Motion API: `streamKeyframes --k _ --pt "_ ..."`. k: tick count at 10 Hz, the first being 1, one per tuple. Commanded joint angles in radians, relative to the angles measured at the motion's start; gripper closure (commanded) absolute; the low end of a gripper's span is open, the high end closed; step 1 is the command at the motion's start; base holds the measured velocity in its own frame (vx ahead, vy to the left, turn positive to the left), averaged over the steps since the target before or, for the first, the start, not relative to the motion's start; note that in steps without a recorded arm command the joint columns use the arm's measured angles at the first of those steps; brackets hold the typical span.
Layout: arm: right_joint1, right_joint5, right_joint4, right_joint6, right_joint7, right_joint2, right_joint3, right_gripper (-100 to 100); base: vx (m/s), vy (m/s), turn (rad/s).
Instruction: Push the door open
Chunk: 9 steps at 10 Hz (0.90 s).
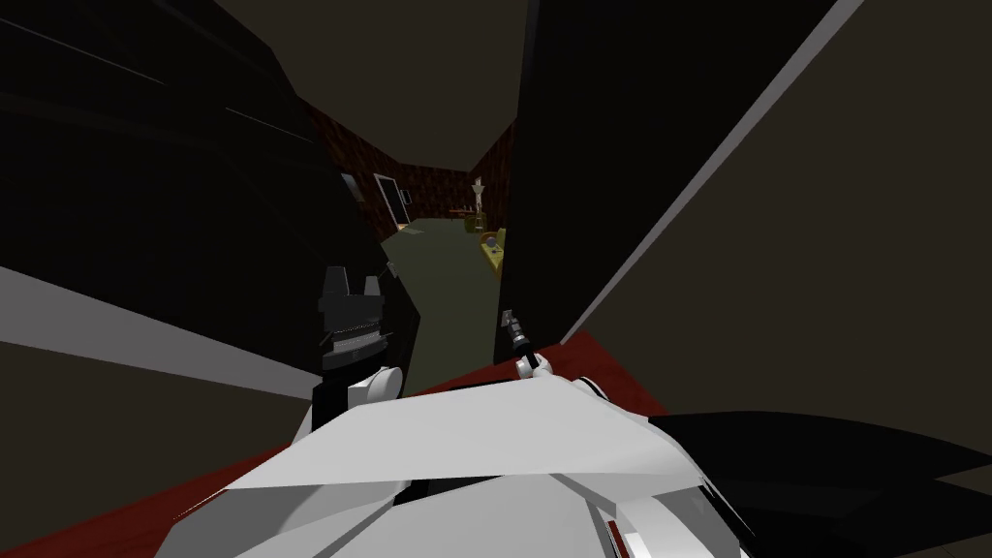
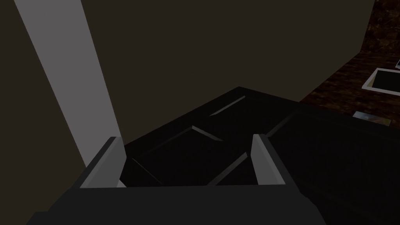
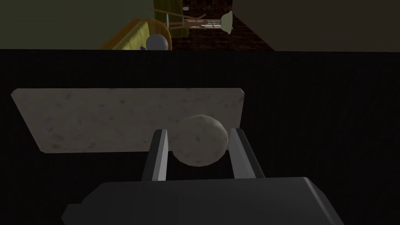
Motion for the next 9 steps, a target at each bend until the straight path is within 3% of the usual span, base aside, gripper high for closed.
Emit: streamKeyframes --k 1,6,9 --pt "-0.025 -0.006 0.028 -0.018 0.002 -0.004 -0.01 100 0.107 0.028 -0.017" --pt "-0.024 -0.014 0.029 -0.018 0.008 -0.008 -0.024 100 0.096 0.028 -0.006" --pt "-0.023 -0.033 0.031 -0.016 0.023 -0.016 -0.057 100 0.143 0.062 -0.05"
